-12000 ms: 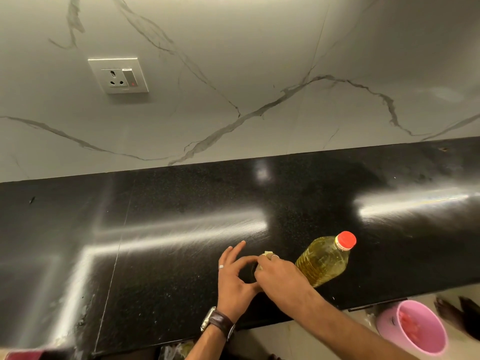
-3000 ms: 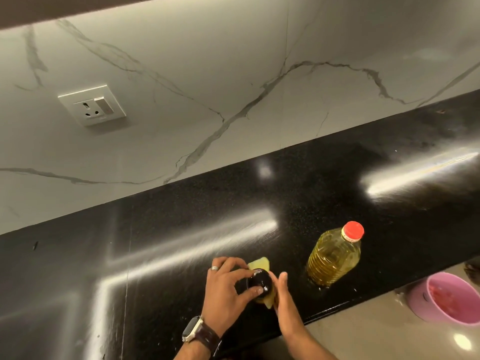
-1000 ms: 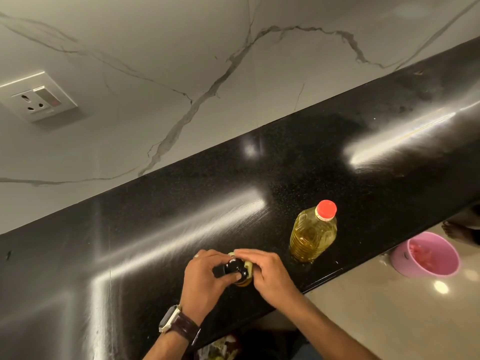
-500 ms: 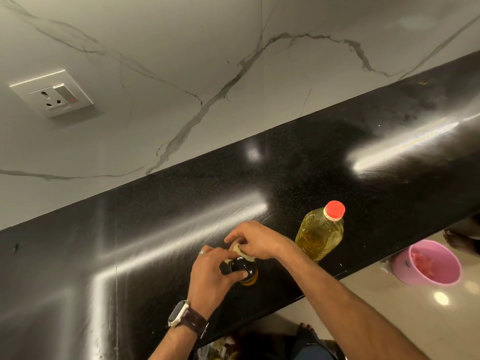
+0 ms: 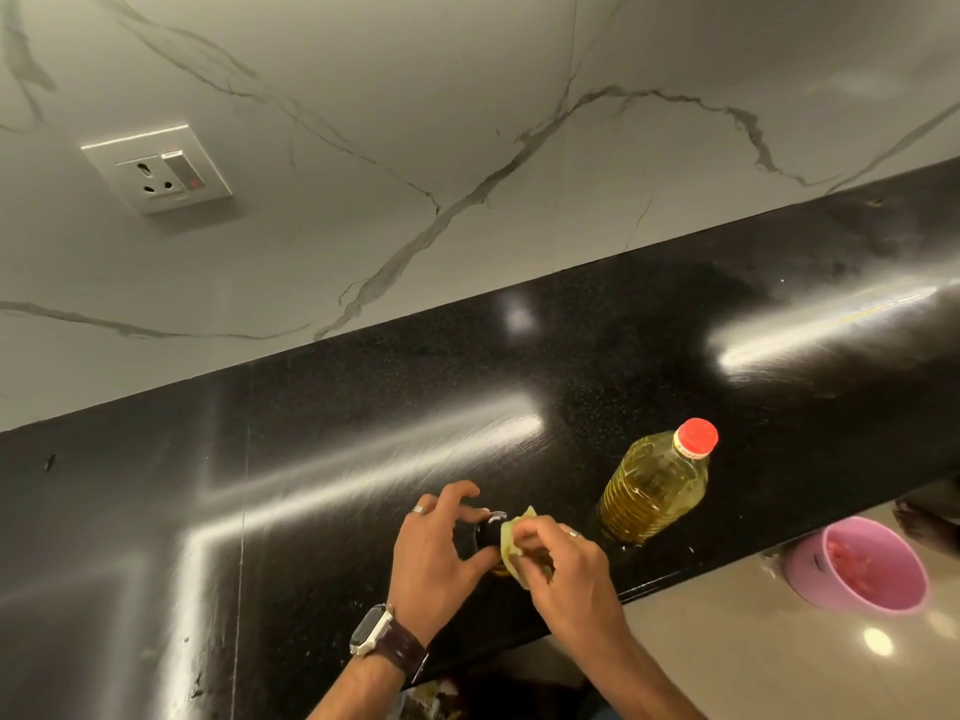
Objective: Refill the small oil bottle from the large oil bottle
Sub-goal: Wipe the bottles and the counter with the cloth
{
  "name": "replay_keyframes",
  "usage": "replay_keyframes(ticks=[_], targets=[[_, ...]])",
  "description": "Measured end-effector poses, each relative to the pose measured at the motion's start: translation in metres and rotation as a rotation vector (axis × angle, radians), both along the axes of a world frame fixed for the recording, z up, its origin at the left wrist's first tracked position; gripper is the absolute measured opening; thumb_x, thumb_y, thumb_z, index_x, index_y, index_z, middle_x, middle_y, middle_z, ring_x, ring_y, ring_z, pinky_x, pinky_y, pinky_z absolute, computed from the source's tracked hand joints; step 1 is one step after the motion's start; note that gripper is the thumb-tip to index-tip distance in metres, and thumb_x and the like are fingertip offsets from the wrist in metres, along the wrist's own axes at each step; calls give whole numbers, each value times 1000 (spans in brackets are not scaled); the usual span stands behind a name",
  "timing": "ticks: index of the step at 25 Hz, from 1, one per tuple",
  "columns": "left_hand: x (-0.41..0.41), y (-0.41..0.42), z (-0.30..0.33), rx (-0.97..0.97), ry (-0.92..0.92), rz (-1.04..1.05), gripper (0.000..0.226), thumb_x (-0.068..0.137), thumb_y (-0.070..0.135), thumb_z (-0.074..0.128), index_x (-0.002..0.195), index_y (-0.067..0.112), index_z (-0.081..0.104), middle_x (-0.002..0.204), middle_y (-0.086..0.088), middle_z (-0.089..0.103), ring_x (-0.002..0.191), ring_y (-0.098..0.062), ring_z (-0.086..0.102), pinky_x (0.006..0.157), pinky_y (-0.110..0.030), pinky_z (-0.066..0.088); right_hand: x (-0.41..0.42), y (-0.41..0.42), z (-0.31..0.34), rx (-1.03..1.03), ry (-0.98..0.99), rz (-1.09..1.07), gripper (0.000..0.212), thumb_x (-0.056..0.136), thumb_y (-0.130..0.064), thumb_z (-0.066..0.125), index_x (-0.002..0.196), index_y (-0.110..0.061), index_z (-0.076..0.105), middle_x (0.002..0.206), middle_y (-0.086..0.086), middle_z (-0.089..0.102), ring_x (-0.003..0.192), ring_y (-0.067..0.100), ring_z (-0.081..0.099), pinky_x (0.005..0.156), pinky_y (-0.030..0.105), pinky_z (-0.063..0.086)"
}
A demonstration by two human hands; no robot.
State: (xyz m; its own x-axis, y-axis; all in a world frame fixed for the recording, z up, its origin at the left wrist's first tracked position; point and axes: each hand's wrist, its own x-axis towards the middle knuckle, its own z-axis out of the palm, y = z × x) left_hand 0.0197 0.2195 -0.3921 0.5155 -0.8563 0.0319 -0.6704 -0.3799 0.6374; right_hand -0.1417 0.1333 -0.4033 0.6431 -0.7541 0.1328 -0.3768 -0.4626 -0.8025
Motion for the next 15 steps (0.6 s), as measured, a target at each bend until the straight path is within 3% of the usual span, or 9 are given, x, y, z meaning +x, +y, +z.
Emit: replay_keyframes(ticks=[3, 5, 7, 10, 12, 15], targets=[[-5, 3, -3, -21, -31, -1, 72, 75, 34, 87, 138, 33, 52, 105, 37, 60, 107, -9, 60, 90, -42, 52, 2, 4, 6, -10, -81, 71, 26, 85, -13, 83, 107, -22, 71, 101, -11, 73, 94, 3, 69, 79, 24, 59], [-8, 5, -6, -33, -29, 8, 73, 75, 23, 82, 140, 29, 52, 112, 30, 65, 110, -10, 60, 91, -43, 52, 10, 7, 12, -171, -55, 178, 13, 92, -22, 71, 105, -22, 71, 102, -10, 72, 94, 4, 67, 81, 23, 58], [-9, 5, -8, -43, -25, 27, 71, 75, 14, 75, 141, 27, 51, 113, 27, 68, 109, -10, 57, 91, -42, 52, 21, 5, 18, -441, 111, 283, 13, 93, -26, 68, 104, -22, 73, 102, -8, 72, 93, 8, 65, 80, 25, 58], [-8, 6, -11, -46, 11, 55, 73, 77, 11, 73, 143, 27, 49, 112, 27, 65, 106, -9, 57, 92, -40, 52, 41, -1, 29, -710, 411, 365, 21, 77, -22, 84, 97, -21, 78, 96, -2, 74, 94, 19, 65, 74, 33, 57], [-8, 7, -11, -41, 57, 87, 76, 77, 17, 78, 145, 28, 47, 115, 17, 65, 106, -11, 58, 94, -41, 52, 58, -1, 38, -699, 537, 344, 20, 79, -21, 82, 99, -19, 77, 95, 3, 73, 92, 23, 67, 72, 36, 57], [-8, 5, -10, -49, 88, 95, 79, 78, 25, 78, 149, 24, 44, 117, 11, 69, 106, -15, 64, 92, -43, 53, 74, -15, 45, -397, 550, 248, 16, 90, -27, 68, 102, -29, 78, 96, -3, 73, 90, 20, 71, 72, 33, 56]])
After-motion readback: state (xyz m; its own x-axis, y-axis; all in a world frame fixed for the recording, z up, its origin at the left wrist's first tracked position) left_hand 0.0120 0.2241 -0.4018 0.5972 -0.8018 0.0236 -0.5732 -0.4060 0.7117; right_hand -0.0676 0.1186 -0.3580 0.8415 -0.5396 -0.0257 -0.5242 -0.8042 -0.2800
